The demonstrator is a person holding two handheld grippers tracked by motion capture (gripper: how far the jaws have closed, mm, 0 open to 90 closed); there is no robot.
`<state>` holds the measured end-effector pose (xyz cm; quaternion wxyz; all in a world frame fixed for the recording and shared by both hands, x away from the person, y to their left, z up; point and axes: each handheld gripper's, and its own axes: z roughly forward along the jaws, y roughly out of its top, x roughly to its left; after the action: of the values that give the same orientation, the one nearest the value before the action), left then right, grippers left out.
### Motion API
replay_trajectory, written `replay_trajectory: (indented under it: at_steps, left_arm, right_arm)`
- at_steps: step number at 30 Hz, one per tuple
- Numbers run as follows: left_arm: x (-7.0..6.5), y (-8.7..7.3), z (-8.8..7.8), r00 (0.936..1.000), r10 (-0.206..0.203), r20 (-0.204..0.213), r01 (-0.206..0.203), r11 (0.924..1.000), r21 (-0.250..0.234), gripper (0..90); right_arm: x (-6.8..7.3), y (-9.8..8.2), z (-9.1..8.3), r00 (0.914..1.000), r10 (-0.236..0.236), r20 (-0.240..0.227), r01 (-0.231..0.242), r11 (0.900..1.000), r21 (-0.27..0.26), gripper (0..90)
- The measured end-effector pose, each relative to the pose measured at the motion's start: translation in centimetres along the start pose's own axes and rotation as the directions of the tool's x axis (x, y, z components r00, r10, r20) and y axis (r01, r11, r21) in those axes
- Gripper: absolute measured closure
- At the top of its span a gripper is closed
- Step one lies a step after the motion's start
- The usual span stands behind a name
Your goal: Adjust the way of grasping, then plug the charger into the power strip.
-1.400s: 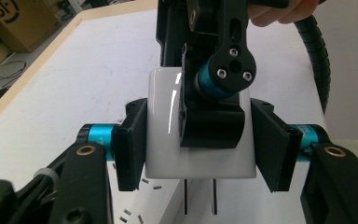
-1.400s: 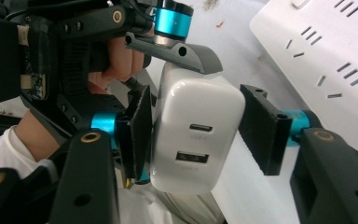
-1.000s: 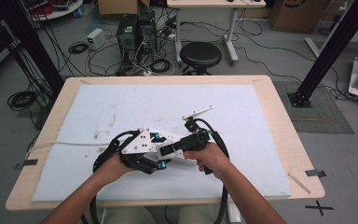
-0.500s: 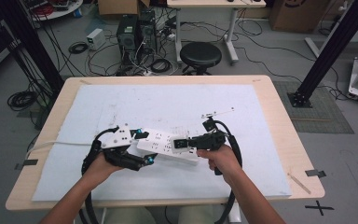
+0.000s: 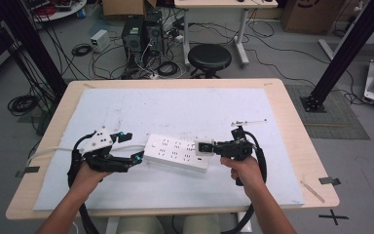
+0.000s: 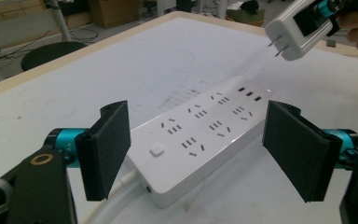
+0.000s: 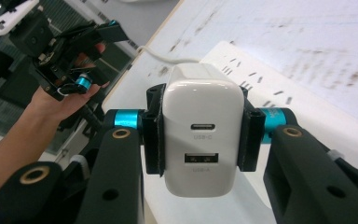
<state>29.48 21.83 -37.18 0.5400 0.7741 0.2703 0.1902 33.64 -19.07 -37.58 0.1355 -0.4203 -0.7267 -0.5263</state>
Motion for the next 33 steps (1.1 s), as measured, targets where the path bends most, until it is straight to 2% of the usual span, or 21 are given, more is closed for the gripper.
replay_trajectory:
  at_steps: [3, 9, 11, 15, 22, 27, 31, 33]
  left_arm:
    - [0.4, -0.4, -0.6, 0.9996, -0.002, -0.027, 0.002, 1.0000, -0.001, 23.6]
    - [1.7, -1.4, -1.7, 0.9946, -0.053, -0.089, 0.052, 0.9986, -0.011, 23.5]
    - [1.9, -1.5, -2.0, 0.9937, -0.060, -0.095, 0.059, 0.9982, -0.013, 23.5]
    - [1.9, -1.8, -2.2, 0.9932, -0.067, -0.095, 0.067, 0.9977, -0.007, 23.5]
    - [2.3, -2.3, -2.4, 0.9906, -0.084, -0.108, 0.084, 0.9965, -0.004, 23.5]
    - [2.6, -2.6, -2.5, 0.9883, -0.095, -0.119, 0.095, 0.9954, -0.007, 23.5]
    - [2.7, -2.8, -2.5, 0.9874, -0.102, -0.121, 0.102, 0.9948, -0.010, 23.5]
    - [2.8, -2.9, -2.3, 0.9869, -0.106, -0.121, 0.106, 0.9943, -0.010, 23.5]
  right_arm:
    - [-0.1, -0.2, -0.8, 0.9998, -0.007, 0.021, 0.007, 1.000, -0.015, 63.0]
    - [-0.5, -0.8, -2.8, 0.9985, -0.014, 0.053, 0.017, 0.999, -0.052, 63.1]
    - [-0.6, -1.0, -3.5, 0.9978, -0.011, 0.065, 0.014, 0.998, -0.060, 63.0]
    - [-0.8, -1.0, -4.5, 0.9947, -0.034, 0.097, 0.042, 0.996, -0.078, 63.1]
    - [-1.4, -1.0, -5.4, 0.9902, -0.055, 0.128, 0.066, 0.994, -0.086, 63.1]
    - [-1.2, -0.7, -5.5, 0.9786, -0.111, 0.173, 0.124, 0.990, -0.062, 63.1]
    - [-1.0, -0.3, -5.5, 0.9624, -0.175, 0.208, 0.181, 0.983, -0.013, 63.1]
    - [-0.9, 0.0, -5.5, 0.9543, -0.193, 0.228, 0.195, 0.981, 0.014, 63.1]
